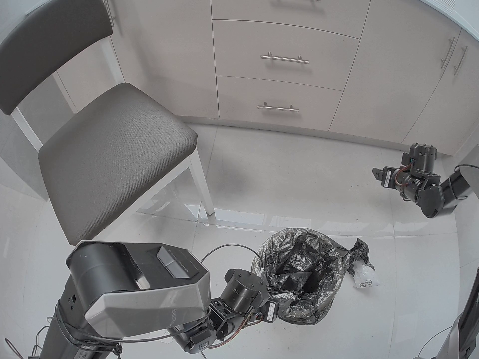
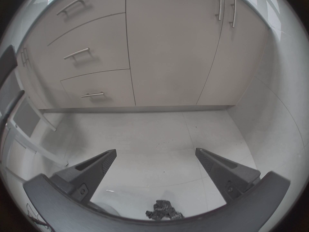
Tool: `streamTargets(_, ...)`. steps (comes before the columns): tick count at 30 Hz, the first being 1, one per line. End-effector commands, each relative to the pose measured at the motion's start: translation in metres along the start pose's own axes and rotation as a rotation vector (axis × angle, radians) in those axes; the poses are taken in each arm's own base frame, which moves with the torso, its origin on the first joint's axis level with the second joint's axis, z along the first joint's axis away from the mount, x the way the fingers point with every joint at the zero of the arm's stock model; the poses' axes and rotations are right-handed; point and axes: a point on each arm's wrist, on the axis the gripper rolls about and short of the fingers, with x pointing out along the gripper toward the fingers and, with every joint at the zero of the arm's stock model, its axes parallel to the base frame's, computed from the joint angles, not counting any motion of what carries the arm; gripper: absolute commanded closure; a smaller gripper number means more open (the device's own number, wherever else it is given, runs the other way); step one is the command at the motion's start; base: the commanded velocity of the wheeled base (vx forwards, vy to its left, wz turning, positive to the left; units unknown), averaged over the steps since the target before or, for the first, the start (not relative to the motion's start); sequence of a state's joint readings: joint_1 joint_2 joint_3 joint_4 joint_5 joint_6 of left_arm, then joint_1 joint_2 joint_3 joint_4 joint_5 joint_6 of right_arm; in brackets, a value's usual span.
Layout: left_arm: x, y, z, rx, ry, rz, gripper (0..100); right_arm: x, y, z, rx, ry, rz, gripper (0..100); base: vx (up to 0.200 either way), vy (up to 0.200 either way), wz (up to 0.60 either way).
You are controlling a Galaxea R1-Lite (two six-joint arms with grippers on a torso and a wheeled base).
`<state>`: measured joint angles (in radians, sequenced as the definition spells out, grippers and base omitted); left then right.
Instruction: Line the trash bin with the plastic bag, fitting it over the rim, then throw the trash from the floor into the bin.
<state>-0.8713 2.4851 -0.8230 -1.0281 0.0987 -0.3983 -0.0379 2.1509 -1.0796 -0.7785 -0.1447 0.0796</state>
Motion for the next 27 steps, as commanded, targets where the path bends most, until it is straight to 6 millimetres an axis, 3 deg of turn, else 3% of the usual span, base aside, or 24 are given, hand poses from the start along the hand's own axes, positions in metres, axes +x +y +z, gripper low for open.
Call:
streamTargets(1,0.002,0.002,-0.002,0.026,0.011,-0.007,0,0.133,-0.014,-0.052,-0.057,0.137,-0.102,0,0.0,0.0,0.0)
streamTargets(3,0.003,0.002,-0.003,0.032,0.013,-0.006,0,0.143,-0.013,-0.055,-0.074,0.135,-0.104,0,0.0,0.0,0.0)
streamTargets(5,0.003,0.002,-0.003,0.032,0.013,-0.006,0,0.166,-0.012,-0.062,-0.101,0.113,-0.126,0,0.0,0.0,0.0)
streamTargets(7,0.003,0.002,-0.003,0.032,0.012,-0.006,0,0.175,-0.011,-0.114,-0.137,0.27,-0.147,0,0.0,0.0,0.0)
streamTargets(8,0.003,0.002,-0.003,0.032,0.012,-0.006,0,0.175,-0.012,-0.118,-0.139,0.282,-0.147,0,0.0,0.0,0.0)
streamTargets(9,0.004,0.002,-0.003,0.032,0.012,-0.006,0,0.176,-0.01,-0.155,-0.163,0.412,-0.142,0,0.0,0.0,0.0)
streamTargets(12,0.004,0.002,-0.003,0.032,0.012,-0.006,0,0.17,-0.007,-0.224,-0.218,0.67,-0.129,0,0.0,0.0,0.0)
streamTargets(13,0.004,0.002,-0.003,0.032,0.012,-0.006,0,0.169,-0.006,-0.228,-0.221,0.683,-0.128,0,0.0,0.0,0.0)
streamTargets(14,0.003,0.002,-0.003,0.032,0.011,-0.007,0,0.161,-0.005,-0.267,-0.252,0.831,-0.117,0,0.0,0.0,0.0)
streamTargets(18,0.004,0.002,-0.003,0.032,0.012,-0.006,0,0.143,0.0,-0.284,-0.268,1.033,-0.078,0,0.0,0.0,0.0)
streamTargets(27,0.004,0.002,-0.003,0.032,0.012,-0.006,0,0.148,-0.002,-0.281,-0.234,0.985,-0.063,0,0.0,0.0,0.0)
